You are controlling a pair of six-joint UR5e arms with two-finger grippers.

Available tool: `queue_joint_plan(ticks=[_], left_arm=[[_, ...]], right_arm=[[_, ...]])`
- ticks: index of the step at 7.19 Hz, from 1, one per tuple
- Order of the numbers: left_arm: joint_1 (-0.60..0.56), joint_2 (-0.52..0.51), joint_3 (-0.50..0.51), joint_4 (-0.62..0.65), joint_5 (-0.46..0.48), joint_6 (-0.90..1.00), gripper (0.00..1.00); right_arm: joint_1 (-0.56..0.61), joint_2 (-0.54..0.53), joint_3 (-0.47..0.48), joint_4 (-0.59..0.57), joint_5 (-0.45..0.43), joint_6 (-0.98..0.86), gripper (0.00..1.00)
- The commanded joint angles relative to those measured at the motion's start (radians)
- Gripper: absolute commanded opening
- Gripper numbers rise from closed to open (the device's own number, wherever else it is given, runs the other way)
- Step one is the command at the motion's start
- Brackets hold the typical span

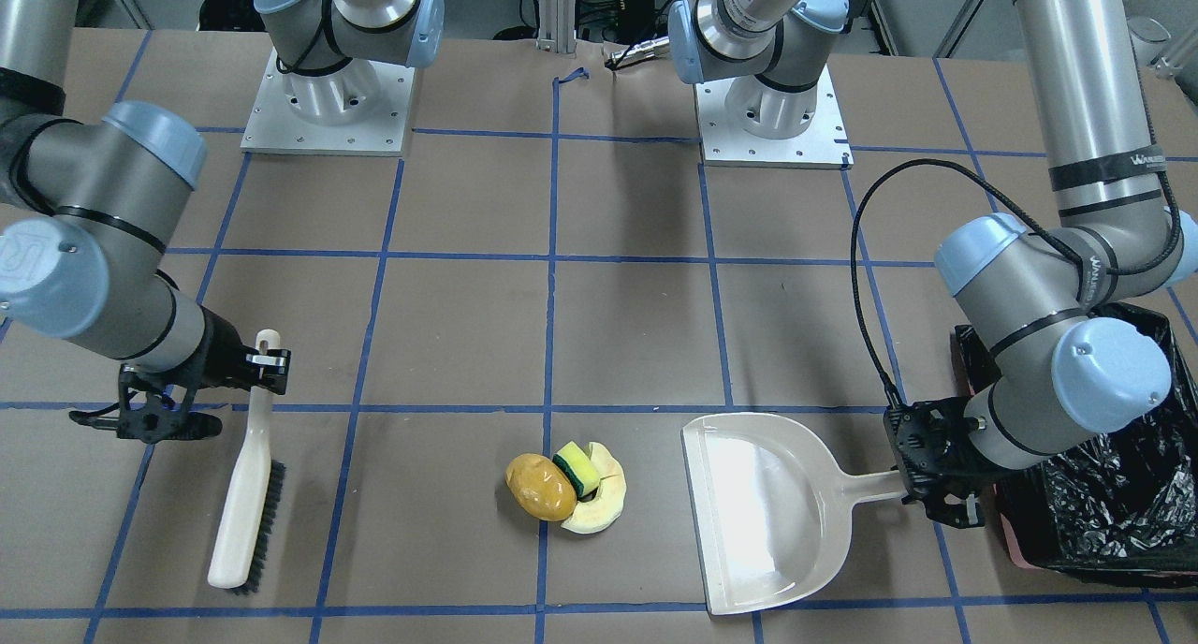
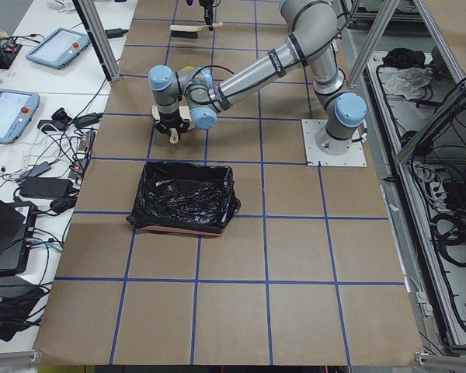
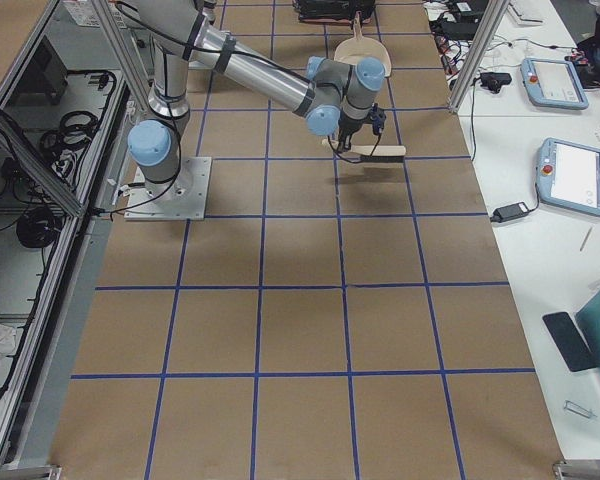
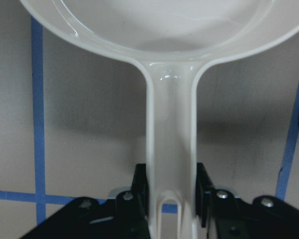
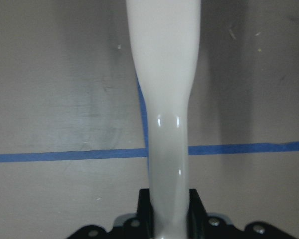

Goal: Sweep and dump trash into bin
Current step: 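Move the brush with the right gripper toward the sponge and roll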

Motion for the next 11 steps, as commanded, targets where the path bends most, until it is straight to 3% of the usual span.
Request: queue_joint_plan(ticks=[1,5,8,11], left_arm=[[-0.004,0.008,0.0,-0.001,0.0,-0.011,0.12],[-0.04,0.002,0.011,-0.002,0.023,-0.012,0.12],[-0.04,0.0,0.011,-0.002,0.021,-0.014,0.12],[-0.04,-0.006,0.012,-0.002,0.023,-0.015,0.12]], right_arm=[[0.08,0.004,0.001,-0.001,0.029,0.15,0.0],[0.223,0.008,0.001,-0.004,0.076,0.367,0.0],[0.292,0.028,0.001,-0.025,0.099,0.43,0.0],[0.35,0.068,-0.016,-0.112,0.101,0.517,0.0]])
